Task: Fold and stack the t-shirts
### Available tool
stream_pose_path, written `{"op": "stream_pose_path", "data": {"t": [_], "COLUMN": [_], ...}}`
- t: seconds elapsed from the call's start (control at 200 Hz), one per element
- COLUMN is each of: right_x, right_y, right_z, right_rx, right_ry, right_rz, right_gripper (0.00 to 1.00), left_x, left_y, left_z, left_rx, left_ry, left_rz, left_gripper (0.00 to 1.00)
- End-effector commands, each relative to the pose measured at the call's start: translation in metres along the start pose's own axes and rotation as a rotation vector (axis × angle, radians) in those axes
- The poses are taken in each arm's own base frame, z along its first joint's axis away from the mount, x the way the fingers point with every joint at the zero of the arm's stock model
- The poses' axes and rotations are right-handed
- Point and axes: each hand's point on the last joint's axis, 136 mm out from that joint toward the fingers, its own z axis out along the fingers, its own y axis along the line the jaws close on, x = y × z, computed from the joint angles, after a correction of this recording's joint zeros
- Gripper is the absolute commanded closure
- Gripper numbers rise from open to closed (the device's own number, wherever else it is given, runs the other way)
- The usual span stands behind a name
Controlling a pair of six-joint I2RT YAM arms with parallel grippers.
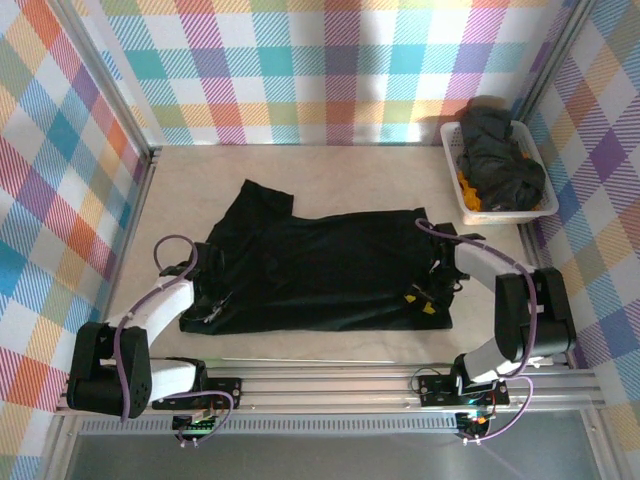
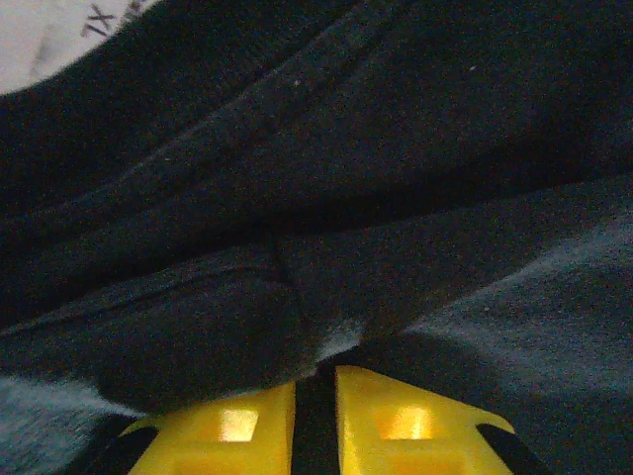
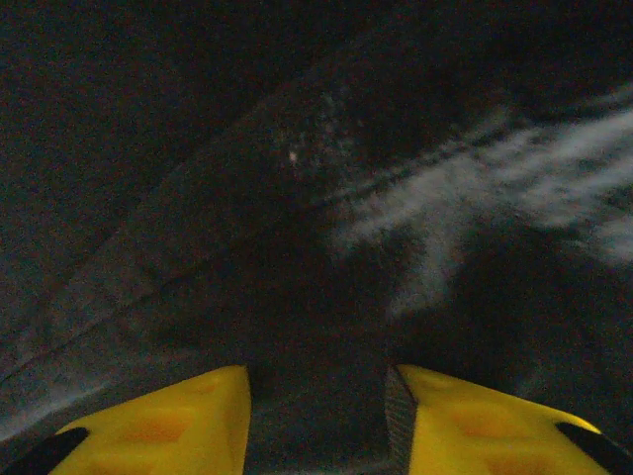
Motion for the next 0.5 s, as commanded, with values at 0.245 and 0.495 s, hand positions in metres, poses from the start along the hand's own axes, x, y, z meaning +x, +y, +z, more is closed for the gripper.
{"op": "stream_pose_path", "data": {"t": [0.245, 0.495], "right_x": [-0.075, -0.159], "right_y": [0.103, 0.134], "right_z": [-0.120, -0.123], "right_rx": [-0.314, -0.321], "right_ry": [-0.460, -0.458], "right_rz": [-0.374, -0.332], "right_gripper": [0.35, 0.39], "left_x": [-0.122, -0.202], "left_y": [-0.124, -0.258], "left_z": [-0.054, -0.022], "left_rx": [0.059, 0.290], "left_ry": [-0.145, -0.166], "left_rz": [0.183, 0.223], "left_gripper": [0.62, 0.52]}}
